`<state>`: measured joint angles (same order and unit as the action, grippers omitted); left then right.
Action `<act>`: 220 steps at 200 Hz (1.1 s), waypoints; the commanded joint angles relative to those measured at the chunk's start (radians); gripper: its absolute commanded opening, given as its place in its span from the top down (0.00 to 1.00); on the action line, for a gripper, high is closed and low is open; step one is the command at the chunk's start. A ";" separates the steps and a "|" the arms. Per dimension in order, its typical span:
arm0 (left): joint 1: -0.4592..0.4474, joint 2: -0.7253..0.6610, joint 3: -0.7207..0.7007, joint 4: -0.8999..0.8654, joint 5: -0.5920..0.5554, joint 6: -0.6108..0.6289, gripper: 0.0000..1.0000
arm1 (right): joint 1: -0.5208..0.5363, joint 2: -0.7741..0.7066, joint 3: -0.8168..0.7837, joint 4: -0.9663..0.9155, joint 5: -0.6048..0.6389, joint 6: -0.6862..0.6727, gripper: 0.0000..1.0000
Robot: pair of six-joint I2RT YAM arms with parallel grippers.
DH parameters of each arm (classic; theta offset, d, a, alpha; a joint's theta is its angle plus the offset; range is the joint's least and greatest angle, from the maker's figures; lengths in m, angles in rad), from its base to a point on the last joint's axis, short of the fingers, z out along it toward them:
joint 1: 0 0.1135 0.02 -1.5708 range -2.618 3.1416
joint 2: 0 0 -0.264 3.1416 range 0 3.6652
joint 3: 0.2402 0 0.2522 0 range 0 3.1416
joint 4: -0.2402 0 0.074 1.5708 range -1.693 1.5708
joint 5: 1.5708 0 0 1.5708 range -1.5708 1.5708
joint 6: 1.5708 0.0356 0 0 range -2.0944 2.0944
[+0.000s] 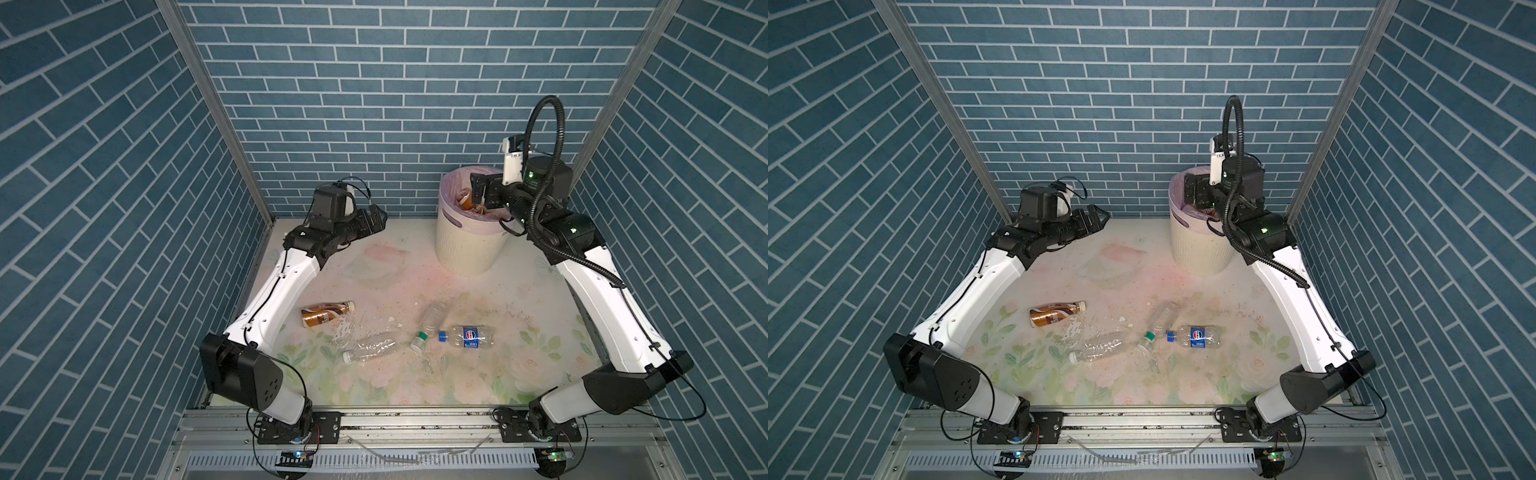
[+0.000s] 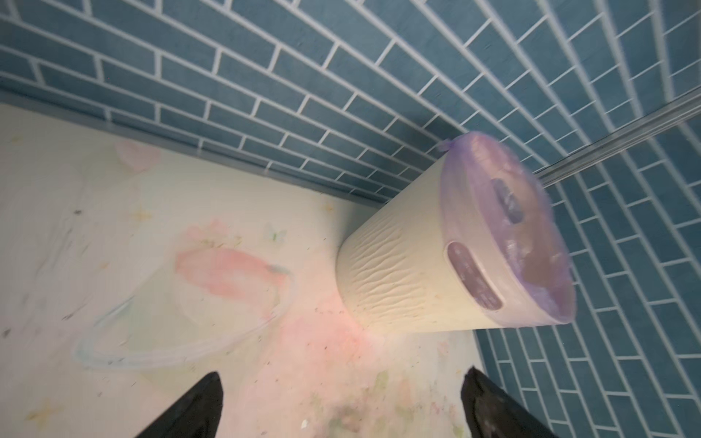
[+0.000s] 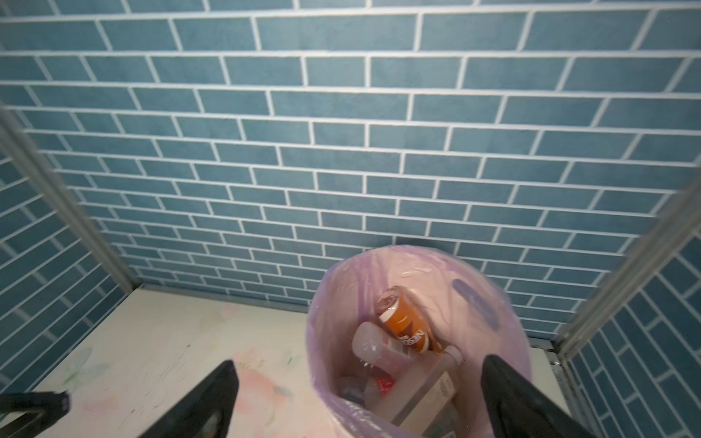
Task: Throw the plastic bottles in the bin
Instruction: Throw the plastic bottle into the trash bin, then pick up the plastic bottle from the middle-left of the table.
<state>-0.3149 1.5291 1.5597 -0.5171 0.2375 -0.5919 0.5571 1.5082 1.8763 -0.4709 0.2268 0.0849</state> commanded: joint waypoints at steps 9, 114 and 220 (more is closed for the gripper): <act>0.048 -0.075 -0.099 -0.155 -0.075 0.015 0.01 | 0.092 0.028 -0.097 0.064 -0.068 -0.050 0.01; 0.099 -0.145 -0.330 -0.522 -0.240 -0.541 0.01 | 0.270 0.161 -0.207 0.116 -0.149 -0.011 0.01; 0.227 -0.145 -0.561 -0.341 -0.264 -0.773 0.01 | 0.278 0.170 -0.250 0.137 -0.147 0.001 0.01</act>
<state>-0.1265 1.3857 1.0267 -0.9321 -0.0013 -1.3155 0.8330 1.6718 1.6524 -0.3580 0.0811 0.0742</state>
